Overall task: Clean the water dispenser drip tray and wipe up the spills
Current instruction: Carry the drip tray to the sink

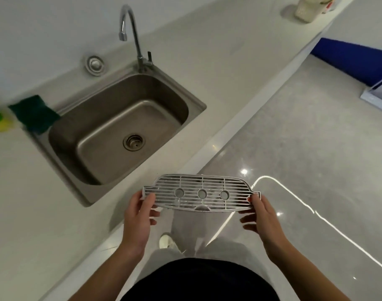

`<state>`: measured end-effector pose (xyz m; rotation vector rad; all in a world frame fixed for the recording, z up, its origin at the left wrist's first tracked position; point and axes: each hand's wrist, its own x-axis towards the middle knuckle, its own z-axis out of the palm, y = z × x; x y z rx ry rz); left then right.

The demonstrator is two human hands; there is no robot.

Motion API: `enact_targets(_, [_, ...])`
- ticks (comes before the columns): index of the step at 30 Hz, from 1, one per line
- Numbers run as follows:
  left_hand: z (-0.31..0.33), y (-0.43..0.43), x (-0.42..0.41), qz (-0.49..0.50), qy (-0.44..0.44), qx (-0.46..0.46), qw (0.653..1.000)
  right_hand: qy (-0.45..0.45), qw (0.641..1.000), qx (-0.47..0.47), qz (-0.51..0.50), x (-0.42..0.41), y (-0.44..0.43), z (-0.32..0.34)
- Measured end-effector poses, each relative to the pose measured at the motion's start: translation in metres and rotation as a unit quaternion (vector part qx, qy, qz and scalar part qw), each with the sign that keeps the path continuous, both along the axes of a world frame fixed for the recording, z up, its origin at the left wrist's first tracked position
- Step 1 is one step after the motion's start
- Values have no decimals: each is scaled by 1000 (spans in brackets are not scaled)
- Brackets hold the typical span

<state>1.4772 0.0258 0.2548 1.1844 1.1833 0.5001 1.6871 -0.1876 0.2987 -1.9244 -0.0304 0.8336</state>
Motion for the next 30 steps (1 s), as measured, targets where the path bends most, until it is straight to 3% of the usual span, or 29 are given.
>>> enact_targets(9, [0, 75, 93, 132, 12, -27, 991, 27, 993, 23, 109, 139, 134, -10])
enact_targets(17, [17, 116, 171, 304, -9, -73, 950, 55, 956, 31, 288, 255, 263, -7])
enact_targets(23, [25, 151, 197, 376, -90, -128, 913, 55, 926, 19, 373, 293, 350, -10])
enact_targets(30, [21, 207, 201, 419, -249, -183, 854, 58, 927, 19, 369, 283, 419, -9])
